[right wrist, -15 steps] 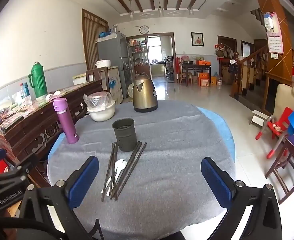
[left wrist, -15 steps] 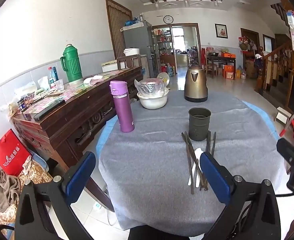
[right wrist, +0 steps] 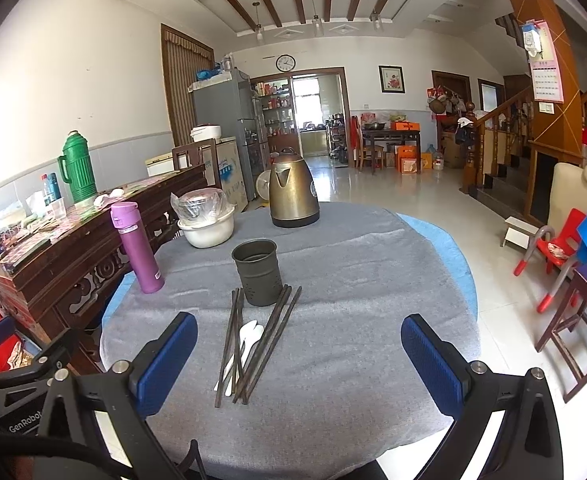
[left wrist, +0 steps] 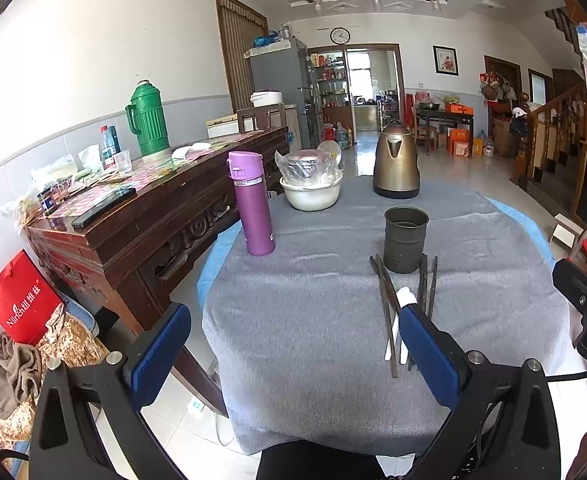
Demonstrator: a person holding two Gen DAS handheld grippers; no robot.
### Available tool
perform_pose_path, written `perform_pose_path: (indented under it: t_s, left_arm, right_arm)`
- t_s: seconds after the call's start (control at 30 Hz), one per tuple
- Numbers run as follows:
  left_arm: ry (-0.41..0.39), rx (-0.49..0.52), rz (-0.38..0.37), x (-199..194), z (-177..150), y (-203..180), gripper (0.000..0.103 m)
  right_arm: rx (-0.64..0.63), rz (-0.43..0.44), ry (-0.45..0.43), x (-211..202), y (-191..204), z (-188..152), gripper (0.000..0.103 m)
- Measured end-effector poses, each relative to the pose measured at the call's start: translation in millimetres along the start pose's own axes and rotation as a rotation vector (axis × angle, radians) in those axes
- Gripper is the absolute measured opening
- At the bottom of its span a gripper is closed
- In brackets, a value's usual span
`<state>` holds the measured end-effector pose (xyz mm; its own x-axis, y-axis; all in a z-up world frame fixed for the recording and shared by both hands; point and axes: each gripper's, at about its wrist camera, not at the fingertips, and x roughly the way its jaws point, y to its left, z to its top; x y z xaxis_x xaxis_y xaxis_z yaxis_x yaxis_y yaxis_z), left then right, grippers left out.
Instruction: Organize utensils
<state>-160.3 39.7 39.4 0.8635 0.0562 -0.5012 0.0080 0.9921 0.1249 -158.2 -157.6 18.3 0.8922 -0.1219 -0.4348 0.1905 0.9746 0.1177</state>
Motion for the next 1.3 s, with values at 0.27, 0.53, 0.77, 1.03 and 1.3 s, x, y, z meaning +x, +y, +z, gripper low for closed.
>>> perform_pose_path:
  t_s: [0.27, 0.53, 0.77, 1.03, 1.3]
  left_arm:
    - [0.003, -0.005, -0.004, 0.7, 0.1, 2.6, 0.103]
    - [0.001, -0.006, -0.005, 0.8, -0.3, 2.5, 0.103]
    - [0.003, -0.008, -0.008, 1.1, -0.2, 3.6, 0.103]
    - [0.006, -0.01, -0.009, 3.4, -0.5, 3.8, 0.103]
    - [0.016, -0.017, -0.015, 11.6, 2.0, 3.0, 0.103]
  right_arm:
    - [-0.008, 0.009, -0.001, 1.3, 6.6, -0.3, 0.103]
    - [0.014, 0.026, 0.017, 0.6, 4.4, 0.5, 0.103]
    - [0.024, 0.036, 0.057, 1.8, 4.3, 3.1, 0.103]
    - [0.041, 0.057, 0.012, -1.2, 8.5, 0.6, 0.103]
    - [0.002, 0.037, 0.11, 20.6, 6.8, 1.9, 0.103]
